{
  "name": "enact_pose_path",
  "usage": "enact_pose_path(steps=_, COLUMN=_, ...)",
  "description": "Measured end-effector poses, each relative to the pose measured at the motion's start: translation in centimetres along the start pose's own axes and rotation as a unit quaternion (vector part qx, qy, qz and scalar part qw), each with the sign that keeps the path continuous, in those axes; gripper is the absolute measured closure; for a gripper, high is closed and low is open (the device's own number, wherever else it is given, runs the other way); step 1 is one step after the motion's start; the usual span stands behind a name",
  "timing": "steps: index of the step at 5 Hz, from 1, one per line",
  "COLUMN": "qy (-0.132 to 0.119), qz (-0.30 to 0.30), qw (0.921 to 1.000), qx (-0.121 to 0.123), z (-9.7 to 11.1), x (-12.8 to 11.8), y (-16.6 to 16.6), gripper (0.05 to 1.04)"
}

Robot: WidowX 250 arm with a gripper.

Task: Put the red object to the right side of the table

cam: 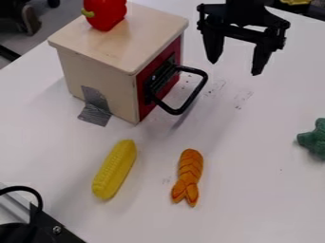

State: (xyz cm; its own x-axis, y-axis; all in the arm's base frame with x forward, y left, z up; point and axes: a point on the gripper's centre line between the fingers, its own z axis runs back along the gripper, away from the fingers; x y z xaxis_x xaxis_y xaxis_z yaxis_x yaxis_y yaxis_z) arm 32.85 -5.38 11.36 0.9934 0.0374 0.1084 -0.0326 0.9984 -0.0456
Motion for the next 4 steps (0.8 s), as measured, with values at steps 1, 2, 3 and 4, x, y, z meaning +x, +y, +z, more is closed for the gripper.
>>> enact_pose_path(steps=1, qy=0.015, qz=0.0, qw=0.9999, qx=0.003, z=-0.9, x=-0.4, y=0.1, gripper=0.086)
enact_pose_path(steps=2, qy=0.024, qz=0.01, qw=0.9997, qx=0.005, z=-0.7, x=-0.3, y=1.2, gripper=0.086)
enact_pose_path(steps=3, qy=0.014, qz=0.032, qw=0.9994, qx=0.008, z=0.6, x=0.3, y=3.8, gripper=0.086)
enact_pose_path(steps=4, qy=-0.015, qz=0.044, qw=0.9988, qx=0.014, z=3.2, x=1.3, y=6.6, gripper=0.086)
